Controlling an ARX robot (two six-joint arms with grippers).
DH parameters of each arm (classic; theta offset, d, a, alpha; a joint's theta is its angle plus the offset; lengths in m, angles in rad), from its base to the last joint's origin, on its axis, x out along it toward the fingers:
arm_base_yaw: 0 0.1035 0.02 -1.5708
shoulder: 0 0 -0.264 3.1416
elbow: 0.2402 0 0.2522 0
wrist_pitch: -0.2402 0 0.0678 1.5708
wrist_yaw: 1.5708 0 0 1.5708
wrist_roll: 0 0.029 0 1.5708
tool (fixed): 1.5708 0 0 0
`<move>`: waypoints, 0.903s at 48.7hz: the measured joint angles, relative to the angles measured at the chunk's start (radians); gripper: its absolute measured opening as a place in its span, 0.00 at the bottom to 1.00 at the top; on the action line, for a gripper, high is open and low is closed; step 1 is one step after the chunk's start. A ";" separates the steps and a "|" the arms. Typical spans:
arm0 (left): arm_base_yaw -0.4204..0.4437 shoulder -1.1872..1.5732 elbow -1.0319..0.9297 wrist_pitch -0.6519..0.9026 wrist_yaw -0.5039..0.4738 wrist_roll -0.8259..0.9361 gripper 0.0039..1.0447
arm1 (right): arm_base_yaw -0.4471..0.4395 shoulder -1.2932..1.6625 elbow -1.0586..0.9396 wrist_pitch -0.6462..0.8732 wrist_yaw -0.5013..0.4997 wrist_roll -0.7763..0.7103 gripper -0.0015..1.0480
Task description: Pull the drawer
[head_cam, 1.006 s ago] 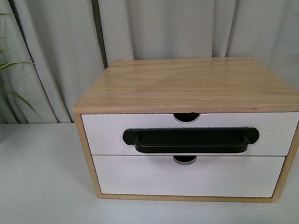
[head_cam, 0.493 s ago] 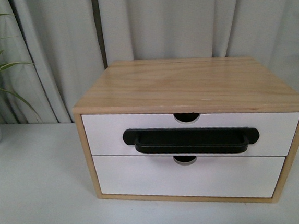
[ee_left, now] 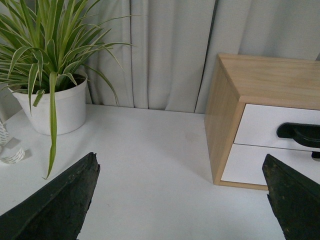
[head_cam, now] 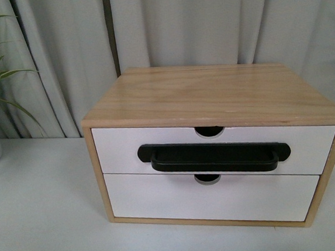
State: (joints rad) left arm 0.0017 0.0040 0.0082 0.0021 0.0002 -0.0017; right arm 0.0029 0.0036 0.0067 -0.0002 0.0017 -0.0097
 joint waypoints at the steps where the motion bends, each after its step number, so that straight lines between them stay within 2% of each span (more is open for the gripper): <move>1: 0.000 0.000 0.000 0.000 0.000 0.000 0.95 | 0.000 0.000 0.000 0.000 0.000 0.000 0.91; 44: 0.000 0.000 0.000 0.000 0.000 0.000 0.95 | 0.000 0.000 0.000 0.000 0.000 0.000 0.91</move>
State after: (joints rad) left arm 0.0017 0.0040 0.0082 0.0021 0.0002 -0.0017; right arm 0.0029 0.0036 0.0067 -0.0002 0.0017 -0.0097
